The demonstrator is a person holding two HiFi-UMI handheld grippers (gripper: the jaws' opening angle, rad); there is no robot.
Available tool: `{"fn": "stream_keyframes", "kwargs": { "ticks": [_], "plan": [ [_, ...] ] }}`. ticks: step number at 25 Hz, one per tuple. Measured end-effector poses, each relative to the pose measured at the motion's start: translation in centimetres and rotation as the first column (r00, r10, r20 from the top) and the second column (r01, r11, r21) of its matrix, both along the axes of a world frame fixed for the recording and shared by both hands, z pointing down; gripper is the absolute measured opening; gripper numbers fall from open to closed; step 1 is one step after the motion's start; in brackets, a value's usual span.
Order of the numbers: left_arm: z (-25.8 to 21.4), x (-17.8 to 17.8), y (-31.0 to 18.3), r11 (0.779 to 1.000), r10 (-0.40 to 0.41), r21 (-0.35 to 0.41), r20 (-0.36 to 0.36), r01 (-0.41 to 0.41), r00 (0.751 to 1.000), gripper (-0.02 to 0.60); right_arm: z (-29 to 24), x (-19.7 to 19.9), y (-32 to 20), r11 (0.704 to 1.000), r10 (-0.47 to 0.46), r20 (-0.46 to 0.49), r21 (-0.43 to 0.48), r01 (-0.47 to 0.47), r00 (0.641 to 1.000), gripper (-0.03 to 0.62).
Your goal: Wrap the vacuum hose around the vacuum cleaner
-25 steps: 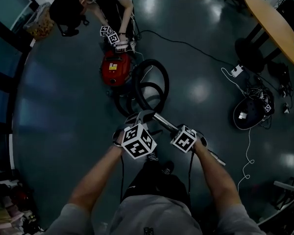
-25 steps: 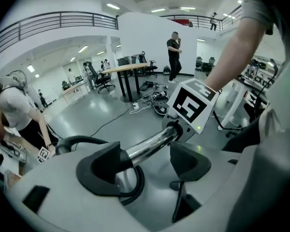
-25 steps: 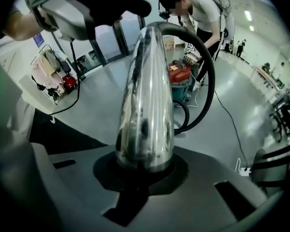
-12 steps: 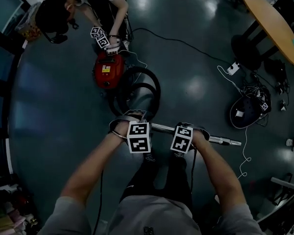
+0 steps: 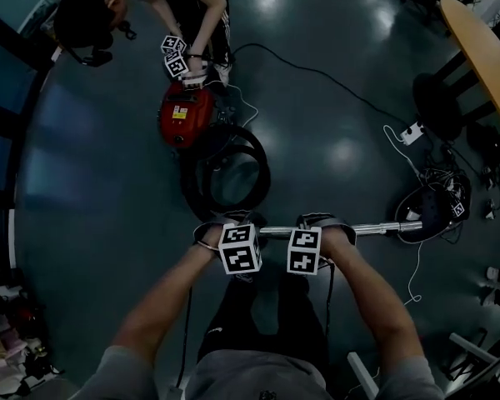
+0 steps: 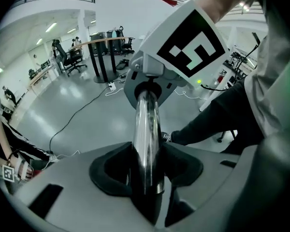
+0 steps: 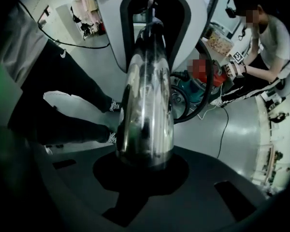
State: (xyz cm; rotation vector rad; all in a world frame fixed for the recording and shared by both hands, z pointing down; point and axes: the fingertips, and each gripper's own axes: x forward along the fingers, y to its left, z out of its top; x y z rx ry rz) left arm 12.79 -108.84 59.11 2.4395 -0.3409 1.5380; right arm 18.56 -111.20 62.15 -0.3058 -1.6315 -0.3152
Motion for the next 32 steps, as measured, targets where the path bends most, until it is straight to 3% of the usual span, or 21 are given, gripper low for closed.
{"fn": "stream_keyframes", "kwargs": {
  "ticks": [5, 13, 20, 24, 28, 32],
  "plan": [
    [3.7, 0.8, -1.3, 0.994, -0.108, 0.030, -0.043, 0.109, 0.993, 0.173, 3.3, 0.6, -2.6, 0.990, -0.127, -0.056, 0.054, 0.130, 0.990, 0.048],
    [11.4, 0.3, -2.4, 0.970, -0.234, 0.047, -0.101, 0.239, 0.967, 0.172, 11.1, -0.6, -4.3, 0.963, -0.261, -0.059, 0.056, 0.265, 0.963, 0.048],
    [21.2, -0.3, -4.0, 0.920, -0.377, 0.071, -0.097, 0.384, 0.921, 0.172, 20.9, -1.9, -6.8, 0.909, -0.402, -0.057, 0.094, 0.406, 0.914, 0.048],
    [28.2, 0.2, -5.6, 0.871, -0.472, 0.112, -0.076, 0.478, 0.878, 0.172, 28.2, -2.1, -8.8, 0.859, -0.497, -0.044, 0.115, 0.498, 0.867, 0.048],
    [36.0, -0.5, -6.6, 0.830, -0.543, 0.104, -0.075, 0.548, 0.837, 0.172, 35.9, -3.3, -10.1, 0.817, -0.566, -0.034, 0.112, 0.566, 0.824, 0.048],
    [41.5, -1.6, -7.3, 0.814, -0.573, 0.100, -0.030, 0.573, 0.819, 0.172, 41.7, -4.7, -10.7, 0.798, -0.598, 0.011, 0.103, 0.594, 0.801, 0.048]
  ]
}}
